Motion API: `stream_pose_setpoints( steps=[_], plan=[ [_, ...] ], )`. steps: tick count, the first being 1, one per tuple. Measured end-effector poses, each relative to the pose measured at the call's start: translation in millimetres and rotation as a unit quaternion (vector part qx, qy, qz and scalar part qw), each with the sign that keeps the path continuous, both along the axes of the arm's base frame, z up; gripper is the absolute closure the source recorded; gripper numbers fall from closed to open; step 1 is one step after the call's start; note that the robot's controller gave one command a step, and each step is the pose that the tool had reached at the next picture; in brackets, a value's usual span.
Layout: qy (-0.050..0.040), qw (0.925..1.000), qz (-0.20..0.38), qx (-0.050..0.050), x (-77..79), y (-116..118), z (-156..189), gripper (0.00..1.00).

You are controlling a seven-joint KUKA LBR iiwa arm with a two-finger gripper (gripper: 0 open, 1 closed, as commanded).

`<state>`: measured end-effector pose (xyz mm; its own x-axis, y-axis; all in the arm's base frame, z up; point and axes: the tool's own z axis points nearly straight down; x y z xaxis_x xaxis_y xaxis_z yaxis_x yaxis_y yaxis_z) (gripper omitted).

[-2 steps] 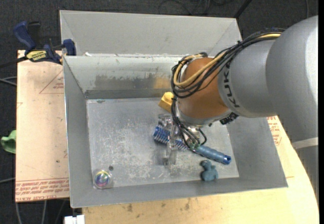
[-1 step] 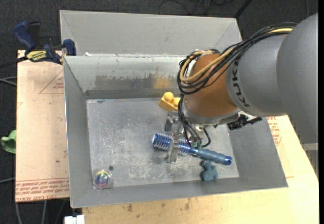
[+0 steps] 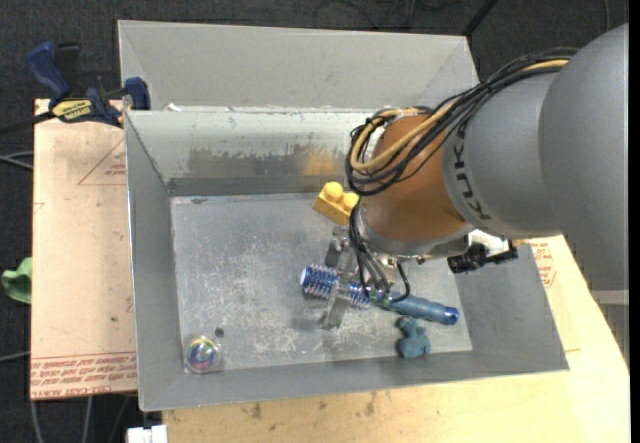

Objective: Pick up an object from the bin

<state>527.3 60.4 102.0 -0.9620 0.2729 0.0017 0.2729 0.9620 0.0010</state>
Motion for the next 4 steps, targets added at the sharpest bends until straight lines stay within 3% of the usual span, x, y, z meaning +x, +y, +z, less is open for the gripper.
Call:
stream_pose_setpoints(
  steps=[1,2,3,4],
  plan=[
    [0.0006,0.9976,-0.07,0.0,-6.1,-4.4,-33.2,0.0],
    [-0.0003,0.9976,-0.069,0.0,-5.9,-4.2,-33.3,0.0],
    [-0.0013,0.9976,-0.07,0.0,-5.5,-4.3,-33.1,1.0],
    [-0.0046,0.9977,-0.068,0.0,-3.7,-3.7,62.8,1.0]
  ],
)
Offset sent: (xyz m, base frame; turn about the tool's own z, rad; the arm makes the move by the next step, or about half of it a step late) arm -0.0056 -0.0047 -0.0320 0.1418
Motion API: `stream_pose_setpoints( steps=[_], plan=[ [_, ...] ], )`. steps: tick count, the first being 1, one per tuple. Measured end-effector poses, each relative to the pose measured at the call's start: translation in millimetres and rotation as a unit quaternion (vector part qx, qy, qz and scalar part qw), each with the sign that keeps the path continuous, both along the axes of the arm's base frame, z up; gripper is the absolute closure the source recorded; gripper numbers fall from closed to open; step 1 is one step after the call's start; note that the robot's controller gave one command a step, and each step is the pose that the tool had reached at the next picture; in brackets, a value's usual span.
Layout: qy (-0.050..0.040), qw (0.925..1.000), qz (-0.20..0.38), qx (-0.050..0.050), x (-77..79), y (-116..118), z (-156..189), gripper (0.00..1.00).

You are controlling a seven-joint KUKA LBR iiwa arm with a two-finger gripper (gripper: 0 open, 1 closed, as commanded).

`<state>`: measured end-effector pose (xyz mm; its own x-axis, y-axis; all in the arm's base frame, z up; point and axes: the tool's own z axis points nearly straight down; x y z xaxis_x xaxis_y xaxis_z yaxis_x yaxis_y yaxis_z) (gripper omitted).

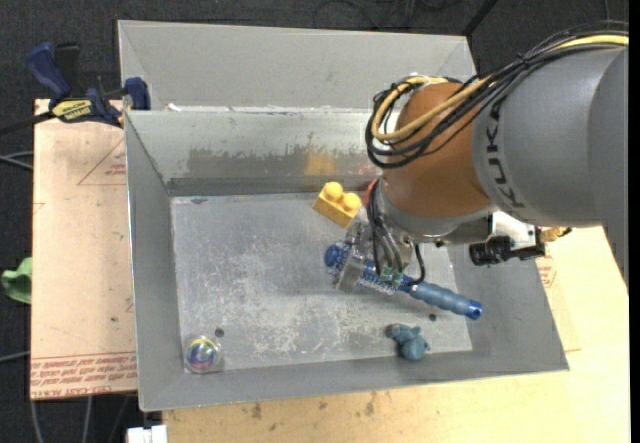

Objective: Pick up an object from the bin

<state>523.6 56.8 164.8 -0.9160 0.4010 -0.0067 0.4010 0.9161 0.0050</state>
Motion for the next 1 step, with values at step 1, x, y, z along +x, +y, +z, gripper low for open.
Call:
stream_pose_setpoints(
  steps=[1],
  plan=[
    [0.0033,1.0,0.002,0.0,0.2,0.6,6.3,1.0]
  ],
)
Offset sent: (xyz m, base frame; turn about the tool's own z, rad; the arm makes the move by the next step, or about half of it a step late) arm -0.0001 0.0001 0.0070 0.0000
